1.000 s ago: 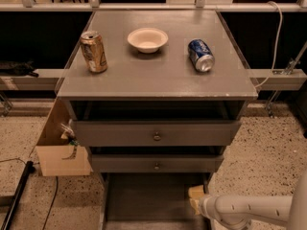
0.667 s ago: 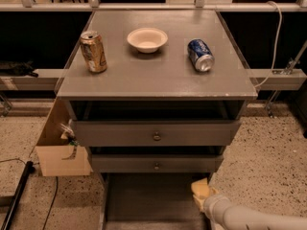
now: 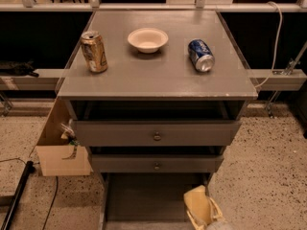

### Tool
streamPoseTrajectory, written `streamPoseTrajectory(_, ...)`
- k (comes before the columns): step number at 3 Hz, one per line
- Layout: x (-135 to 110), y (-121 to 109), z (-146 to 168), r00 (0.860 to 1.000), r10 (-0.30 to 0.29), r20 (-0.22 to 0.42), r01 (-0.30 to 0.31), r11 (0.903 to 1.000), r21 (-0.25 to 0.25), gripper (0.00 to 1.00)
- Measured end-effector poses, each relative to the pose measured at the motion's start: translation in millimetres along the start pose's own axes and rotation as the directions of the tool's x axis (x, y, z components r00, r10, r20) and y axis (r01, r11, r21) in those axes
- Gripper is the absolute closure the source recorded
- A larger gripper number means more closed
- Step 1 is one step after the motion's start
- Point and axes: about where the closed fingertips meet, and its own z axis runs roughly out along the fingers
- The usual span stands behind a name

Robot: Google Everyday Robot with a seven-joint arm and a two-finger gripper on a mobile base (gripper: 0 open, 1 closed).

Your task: Pick sponge from bottom drawer and place on counter

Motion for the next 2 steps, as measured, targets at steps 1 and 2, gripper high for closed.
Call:
streamPoseTrajectory(1,-3,1,-10,1.0,0.004,0.019,-0.004,1.0,0.006,1.0)
streamPoseTrajectory(2,-18,4,-14,0.998,-0.031,0.045,0.03,0.9995,0.012,1.0)
